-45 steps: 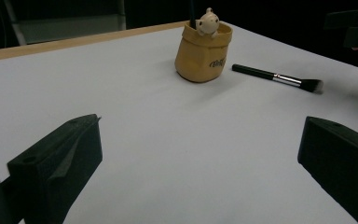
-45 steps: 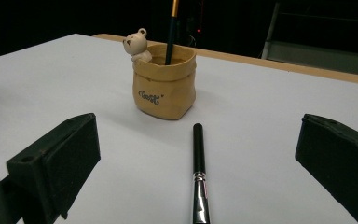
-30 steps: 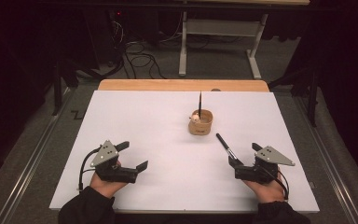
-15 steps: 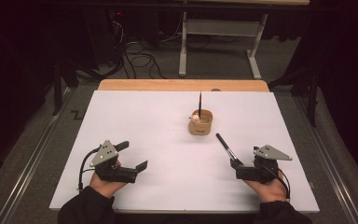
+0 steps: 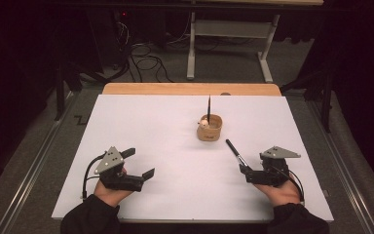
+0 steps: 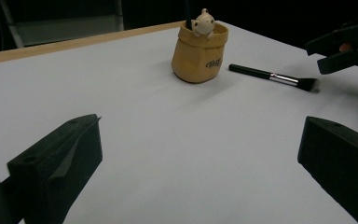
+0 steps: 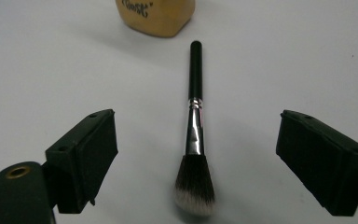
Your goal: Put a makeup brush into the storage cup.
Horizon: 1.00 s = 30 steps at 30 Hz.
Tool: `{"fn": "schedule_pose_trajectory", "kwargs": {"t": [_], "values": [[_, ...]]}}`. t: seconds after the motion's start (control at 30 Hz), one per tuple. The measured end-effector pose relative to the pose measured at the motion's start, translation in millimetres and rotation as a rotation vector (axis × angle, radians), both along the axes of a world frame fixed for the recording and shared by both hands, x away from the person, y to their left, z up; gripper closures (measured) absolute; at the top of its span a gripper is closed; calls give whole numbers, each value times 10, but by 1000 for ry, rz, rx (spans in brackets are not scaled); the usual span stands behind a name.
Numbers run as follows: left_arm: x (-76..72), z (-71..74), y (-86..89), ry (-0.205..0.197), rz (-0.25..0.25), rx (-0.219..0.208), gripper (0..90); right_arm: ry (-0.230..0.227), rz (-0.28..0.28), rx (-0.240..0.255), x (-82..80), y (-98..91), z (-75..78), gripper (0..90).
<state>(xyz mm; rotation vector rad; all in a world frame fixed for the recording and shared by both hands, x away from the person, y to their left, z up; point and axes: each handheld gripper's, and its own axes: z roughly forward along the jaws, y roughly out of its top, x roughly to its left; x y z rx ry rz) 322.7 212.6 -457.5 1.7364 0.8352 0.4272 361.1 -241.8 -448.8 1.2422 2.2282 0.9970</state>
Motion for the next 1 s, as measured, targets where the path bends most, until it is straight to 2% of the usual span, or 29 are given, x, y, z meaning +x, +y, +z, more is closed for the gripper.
{"fn": "schedule_pose_trajectory", "kwargs": {"t": [0.13,0.27,0.4,0.77,0.9,1.0], "values": [[1,-1,-6,2,-5,1,4,55,-2,-56,18,17,58,144],[-9,2,-13,0,-8,0,4,114,1,-111,16,59,48,126],[-7,1,-8,2,-7,-2,4,167,7,-143,18,61,50,128],[-4,-4,-10,4,-7,-1,4,263,2,-176,25,-24,116,124],[-4,-6,-10,4,-7,0,4,294,3,-205,16,-46,108,125],[-3,-7,-11,5,-8,-1,4,313,23,-224,20,-58,114,127]]}}
